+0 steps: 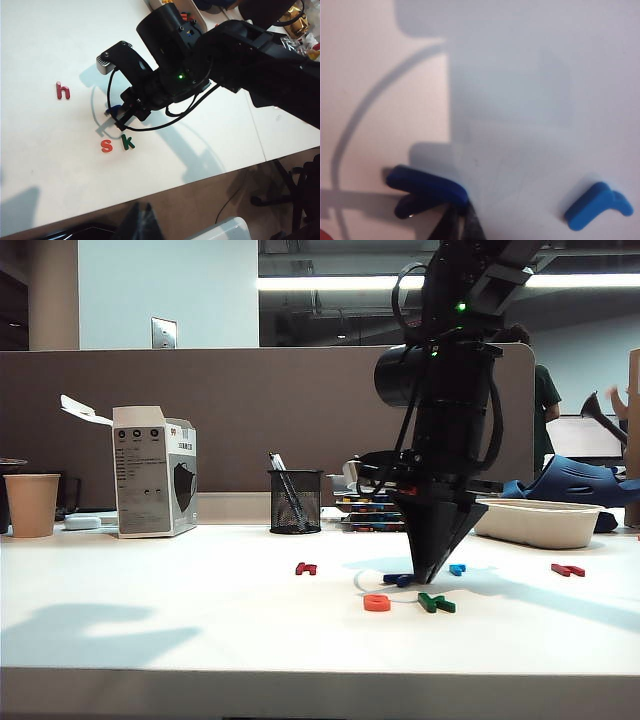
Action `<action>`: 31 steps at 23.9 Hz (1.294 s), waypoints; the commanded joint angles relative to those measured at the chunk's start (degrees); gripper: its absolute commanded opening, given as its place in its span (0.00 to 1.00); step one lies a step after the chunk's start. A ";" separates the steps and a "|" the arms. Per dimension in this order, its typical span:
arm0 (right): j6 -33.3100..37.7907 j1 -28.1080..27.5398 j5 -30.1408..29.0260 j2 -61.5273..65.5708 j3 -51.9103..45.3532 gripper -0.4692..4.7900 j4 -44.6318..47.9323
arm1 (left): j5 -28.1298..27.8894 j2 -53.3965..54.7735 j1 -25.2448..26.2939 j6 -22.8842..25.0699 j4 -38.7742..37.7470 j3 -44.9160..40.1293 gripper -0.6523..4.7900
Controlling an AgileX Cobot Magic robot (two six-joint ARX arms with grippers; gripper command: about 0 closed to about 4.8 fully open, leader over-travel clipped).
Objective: Select the appropriate letters from the row of letter magnets placed on the table to arrange into the word "sky".
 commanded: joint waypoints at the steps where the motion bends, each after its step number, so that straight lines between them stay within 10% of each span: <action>1: 2.08 0.11 -0.17 0.52 -0.35 0.08 -2.54 | -0.22 -0.13 0.02 0.15 0.35 0.11 0.11; 31: 28.26 -1.36 5.40 -4.63 -7.43 0.08 -9.90 | -0.22 -0.13 0.02 0.15 0.35 0.11 0.11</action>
